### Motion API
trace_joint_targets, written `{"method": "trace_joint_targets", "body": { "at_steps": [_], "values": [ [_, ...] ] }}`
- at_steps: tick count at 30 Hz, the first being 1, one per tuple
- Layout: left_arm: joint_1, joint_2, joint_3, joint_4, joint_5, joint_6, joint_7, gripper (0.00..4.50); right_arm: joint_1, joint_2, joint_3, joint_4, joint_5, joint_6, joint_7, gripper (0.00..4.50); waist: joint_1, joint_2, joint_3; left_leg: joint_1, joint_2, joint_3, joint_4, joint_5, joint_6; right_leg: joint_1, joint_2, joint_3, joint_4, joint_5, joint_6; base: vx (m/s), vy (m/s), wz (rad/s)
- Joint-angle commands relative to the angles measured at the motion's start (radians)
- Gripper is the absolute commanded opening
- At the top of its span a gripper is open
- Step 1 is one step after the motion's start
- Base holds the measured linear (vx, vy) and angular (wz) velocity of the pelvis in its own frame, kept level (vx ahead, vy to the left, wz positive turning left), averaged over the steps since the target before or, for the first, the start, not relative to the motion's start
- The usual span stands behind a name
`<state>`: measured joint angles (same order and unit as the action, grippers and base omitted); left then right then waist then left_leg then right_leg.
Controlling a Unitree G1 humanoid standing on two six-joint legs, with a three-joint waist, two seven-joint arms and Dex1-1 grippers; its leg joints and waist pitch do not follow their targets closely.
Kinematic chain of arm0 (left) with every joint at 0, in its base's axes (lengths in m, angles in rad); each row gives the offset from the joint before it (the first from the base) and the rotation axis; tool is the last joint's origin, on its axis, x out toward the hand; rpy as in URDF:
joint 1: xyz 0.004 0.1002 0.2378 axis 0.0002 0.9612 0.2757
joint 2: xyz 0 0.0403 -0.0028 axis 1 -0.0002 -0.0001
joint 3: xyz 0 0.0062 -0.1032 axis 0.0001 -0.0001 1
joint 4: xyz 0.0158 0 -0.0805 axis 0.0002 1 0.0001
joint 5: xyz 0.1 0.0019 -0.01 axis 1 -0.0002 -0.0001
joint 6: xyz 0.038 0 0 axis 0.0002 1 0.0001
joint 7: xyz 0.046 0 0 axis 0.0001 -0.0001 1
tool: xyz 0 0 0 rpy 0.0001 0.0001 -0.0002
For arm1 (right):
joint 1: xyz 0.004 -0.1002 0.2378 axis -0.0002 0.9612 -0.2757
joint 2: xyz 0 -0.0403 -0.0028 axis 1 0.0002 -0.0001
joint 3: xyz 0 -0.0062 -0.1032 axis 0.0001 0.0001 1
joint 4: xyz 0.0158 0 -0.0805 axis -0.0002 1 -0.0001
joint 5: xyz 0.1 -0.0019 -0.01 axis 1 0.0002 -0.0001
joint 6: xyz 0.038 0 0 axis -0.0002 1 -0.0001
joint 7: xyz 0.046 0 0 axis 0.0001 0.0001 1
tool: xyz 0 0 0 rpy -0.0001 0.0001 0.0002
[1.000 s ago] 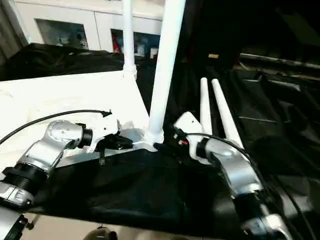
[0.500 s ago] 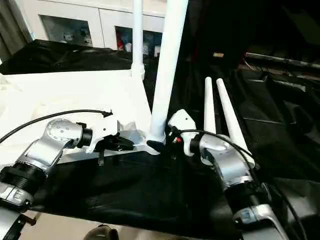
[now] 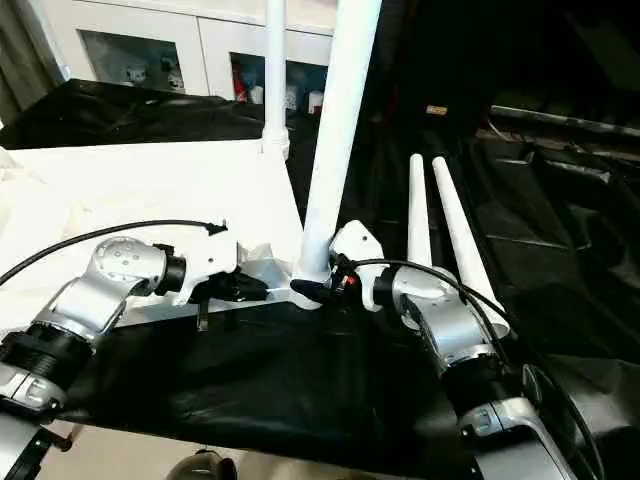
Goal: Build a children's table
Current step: Rotate leg to tighten
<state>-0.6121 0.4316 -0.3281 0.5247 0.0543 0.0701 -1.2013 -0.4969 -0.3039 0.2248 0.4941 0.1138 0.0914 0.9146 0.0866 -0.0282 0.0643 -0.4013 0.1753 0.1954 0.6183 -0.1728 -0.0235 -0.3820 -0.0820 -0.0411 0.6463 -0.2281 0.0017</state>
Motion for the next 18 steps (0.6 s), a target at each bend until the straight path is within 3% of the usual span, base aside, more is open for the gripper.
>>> {"method": "trace_joint_targets", "body": {
  "at_steps": [1,2,7,13,18],
  "values": [
    [-0.011,0.007,-0.021,0.0,0.014,-0.014,-0.008,0.77,-0.015,-0.006,-0.006,0.015,-0.008,-0.015,0.001,2.75,-0.005,0.003,-0.067,0.039,0.064,-0.03,-0.096,-0.281,-0.038,0.018,-0.076,0.043,-0.087,-0.183,-0.222,0.0,0.0,0.0],
    [-0.015,0.009,-0.025,0.015,0.032,-0.021,0.01,0.99,-0.016,-0.006,-0.006,0.017,-0.008,-0.017,0.001,2.74,-0.006,0.003,-0.067,0.038,0.065,-0.03,-0.096,-0.277,-0.036,0.019,-0.076,0.044,-0.086,-0.164,-0.224,0.0,0.0,0.0],
    [-0.021,0.007,-0.02,0.038,0.041,-0.018,0.028,1.02,-0.018,-0.004,-0.007,0.022,-0.007,-0.023,0.004,2.74,-0.006,0.002,-0.07,0.037,0.063,-0.027,-0.092,-0.24,-0.02,0.023,-0.075,0.043,-0.08,-0.099,-0.239,0.0,0.0,0.0],
    [-0.032,0.002,-0.002,0.055,0.022,-0.03,0.022,1.02,-0.02,0.0,-0.012,0.035,-0.01,-0.033,0.007,2.74,-0.005,0.004,-0.068,0.039,0.064,-0.027,-0.094,-0.268,-0.025,0.02,-0.076,0.043,-0.085,-0.14,-0.24,0.0,0.0,0.0],
    [-0.036,0.008,0.001,0.066,0.015,-0.037,0.005,0.44,-0.023,0.003,-0.013,0.042,-0.01,-0.038,0.008,2.74,-0.005,0.006,-0.067,0.041,0.065,-0.028,-0.097,-0.288,-0.035,0.018,-0.076,0.044,-0.086,-0.151,-0.237,0.0,0.0,0.0]
  ]
}}
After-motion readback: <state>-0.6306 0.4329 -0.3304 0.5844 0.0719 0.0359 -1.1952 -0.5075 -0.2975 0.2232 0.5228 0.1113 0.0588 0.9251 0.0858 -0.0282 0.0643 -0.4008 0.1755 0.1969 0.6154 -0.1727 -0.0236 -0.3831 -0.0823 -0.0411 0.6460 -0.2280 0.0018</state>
